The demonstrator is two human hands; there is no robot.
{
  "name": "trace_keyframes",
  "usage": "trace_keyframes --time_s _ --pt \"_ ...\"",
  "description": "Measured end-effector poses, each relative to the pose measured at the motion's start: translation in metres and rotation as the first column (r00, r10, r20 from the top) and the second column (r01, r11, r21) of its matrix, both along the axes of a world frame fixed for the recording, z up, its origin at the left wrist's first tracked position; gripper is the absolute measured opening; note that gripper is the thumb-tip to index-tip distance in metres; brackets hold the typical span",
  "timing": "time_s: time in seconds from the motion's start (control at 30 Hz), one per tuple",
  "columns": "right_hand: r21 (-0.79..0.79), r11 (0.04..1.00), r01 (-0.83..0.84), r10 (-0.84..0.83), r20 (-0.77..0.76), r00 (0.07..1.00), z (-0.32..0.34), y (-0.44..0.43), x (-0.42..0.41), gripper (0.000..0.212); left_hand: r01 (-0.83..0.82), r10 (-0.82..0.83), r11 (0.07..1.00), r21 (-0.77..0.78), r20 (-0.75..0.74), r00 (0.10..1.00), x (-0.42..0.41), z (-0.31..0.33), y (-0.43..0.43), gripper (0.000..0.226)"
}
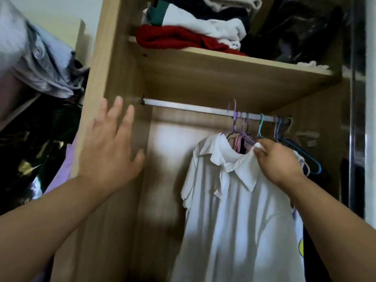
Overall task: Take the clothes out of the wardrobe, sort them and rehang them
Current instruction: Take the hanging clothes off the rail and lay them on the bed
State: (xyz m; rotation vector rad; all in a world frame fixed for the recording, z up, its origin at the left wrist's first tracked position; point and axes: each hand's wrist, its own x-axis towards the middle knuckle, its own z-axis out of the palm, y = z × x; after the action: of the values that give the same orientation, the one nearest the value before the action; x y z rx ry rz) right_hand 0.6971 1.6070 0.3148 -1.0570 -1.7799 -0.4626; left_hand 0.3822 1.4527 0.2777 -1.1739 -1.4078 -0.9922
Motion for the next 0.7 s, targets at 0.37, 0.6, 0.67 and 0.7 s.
trace_keyframes --time_s 0.37,0.6,0.67,0.7 --pt "-0.203 0.979 0.027 -0.009 0.087 0.996 -0.106 -0.132 0.041 0.026 0.525 -0.389 0.634 -0.568 0.353 0.851 0.068 -0.09 0.097 0.057" --pt "-0.37 0.867 0.335 -0.34 0.054 0.939 -0.193 -0.227 0.031 0.017 0.694 -0.57 0.29 -0.659 0.464 0.678 0.071 -0.176 0.114 0.014" --pt "-0.426 0.797 0.429 -0.465 0.023 0.885 -0.223 -0.254 0.016 0.021 0.667 -0.628 0.233 -0.708 0.415 0.659 0.076 -0.194 0.105 0.018" --pt "-0.451 0.757 0.472 -0.534 -0.01 0.846 -0.237 -0.268 0.007 0.025 0.689 -0.666 0.203 -0.695 0.419 0.618 0.078 -0.202 0.097 0.02"
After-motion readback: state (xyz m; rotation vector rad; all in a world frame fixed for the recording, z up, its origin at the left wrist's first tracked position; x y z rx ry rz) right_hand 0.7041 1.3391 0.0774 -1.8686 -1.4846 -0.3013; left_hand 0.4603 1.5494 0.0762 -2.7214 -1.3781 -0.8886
